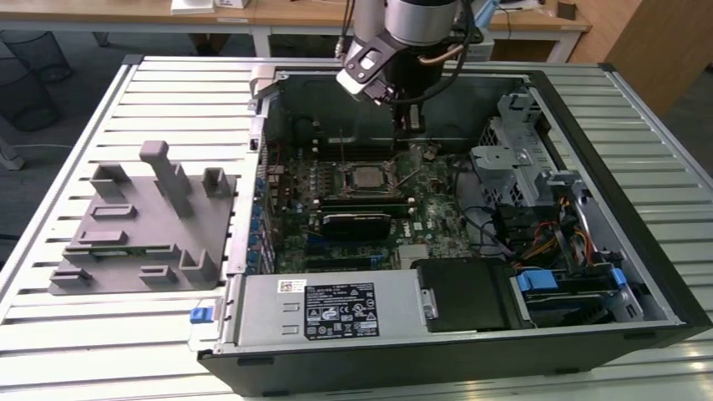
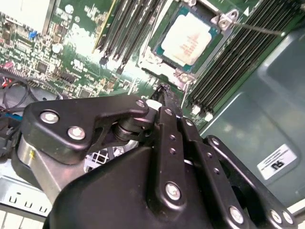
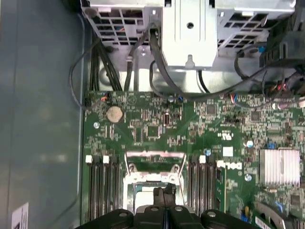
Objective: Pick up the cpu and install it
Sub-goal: 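Close the cpu cover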
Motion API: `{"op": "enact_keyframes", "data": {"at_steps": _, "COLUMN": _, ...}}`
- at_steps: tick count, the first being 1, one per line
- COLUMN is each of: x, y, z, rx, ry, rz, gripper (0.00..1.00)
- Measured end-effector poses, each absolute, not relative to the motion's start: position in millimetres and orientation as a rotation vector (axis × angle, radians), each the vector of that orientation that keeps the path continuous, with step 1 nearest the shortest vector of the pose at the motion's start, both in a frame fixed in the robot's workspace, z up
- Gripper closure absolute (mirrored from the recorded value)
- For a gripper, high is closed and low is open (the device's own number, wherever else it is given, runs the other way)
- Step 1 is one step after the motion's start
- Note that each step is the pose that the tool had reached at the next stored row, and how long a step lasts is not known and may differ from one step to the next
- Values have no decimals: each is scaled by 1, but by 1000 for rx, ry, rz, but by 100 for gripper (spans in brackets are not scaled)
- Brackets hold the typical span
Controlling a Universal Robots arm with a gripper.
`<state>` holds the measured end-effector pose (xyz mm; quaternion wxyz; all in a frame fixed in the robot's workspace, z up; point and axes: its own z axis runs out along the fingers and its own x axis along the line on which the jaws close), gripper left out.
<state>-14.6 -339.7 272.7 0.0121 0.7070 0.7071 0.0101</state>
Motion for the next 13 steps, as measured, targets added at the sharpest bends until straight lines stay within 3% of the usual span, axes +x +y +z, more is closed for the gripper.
{"op": "enact_keyframes", "data": {"at_steps": 13, "x": -6, "y": -339, "z": 269, "rx": 2213, "ry": 2213, "rz": 43, "gripper": 89}}
